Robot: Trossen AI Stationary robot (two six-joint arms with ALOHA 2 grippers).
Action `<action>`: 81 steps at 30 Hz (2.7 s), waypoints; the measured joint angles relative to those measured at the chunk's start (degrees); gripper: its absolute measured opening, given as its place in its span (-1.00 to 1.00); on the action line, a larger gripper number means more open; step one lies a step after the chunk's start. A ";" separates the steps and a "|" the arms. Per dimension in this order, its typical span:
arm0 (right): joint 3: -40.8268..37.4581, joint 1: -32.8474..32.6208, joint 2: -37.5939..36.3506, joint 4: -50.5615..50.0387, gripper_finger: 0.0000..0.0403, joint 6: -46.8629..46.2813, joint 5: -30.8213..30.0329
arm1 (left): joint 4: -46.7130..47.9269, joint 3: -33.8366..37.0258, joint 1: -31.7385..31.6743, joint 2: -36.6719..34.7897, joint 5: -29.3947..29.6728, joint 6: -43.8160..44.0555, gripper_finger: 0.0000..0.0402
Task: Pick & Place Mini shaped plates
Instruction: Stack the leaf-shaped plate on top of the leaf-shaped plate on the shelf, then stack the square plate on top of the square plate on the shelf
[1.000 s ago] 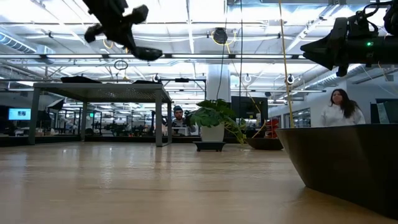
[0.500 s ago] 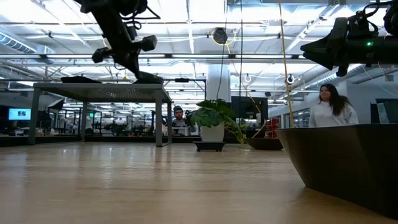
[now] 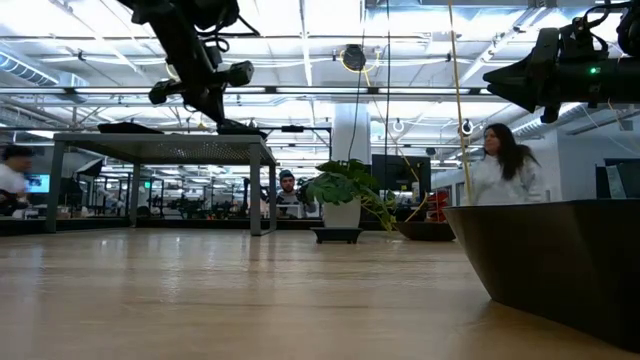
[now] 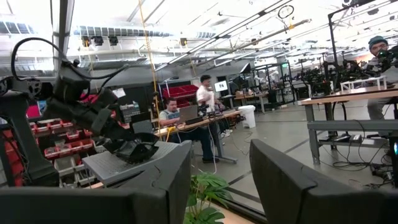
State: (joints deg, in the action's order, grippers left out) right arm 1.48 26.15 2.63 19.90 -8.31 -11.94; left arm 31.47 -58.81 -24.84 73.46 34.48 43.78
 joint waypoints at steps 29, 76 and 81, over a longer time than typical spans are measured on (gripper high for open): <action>0.34 0.01 0.06 2.58 -0.24 1.92 1.50 | -5.14 0.00 7.06 -9.08 -18.10 -11.59 -0.14; 18.14 -11.32 40.94 -12.52 -0.24 14.01 10.21 | -32.92 0.02 33.14 31.37 -15.84 -47.22 0.10; 18.14 -11.28 40.94 -12.50 -0.24 14.01 10.21 | -37.84 0.02 31.21 36.71 -15.84 -48.03 -0.01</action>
State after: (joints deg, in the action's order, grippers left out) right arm 19.62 14.87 43.57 7.40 5.69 -1.74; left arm -6.37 -58.78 6.37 110.17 18.64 -4.25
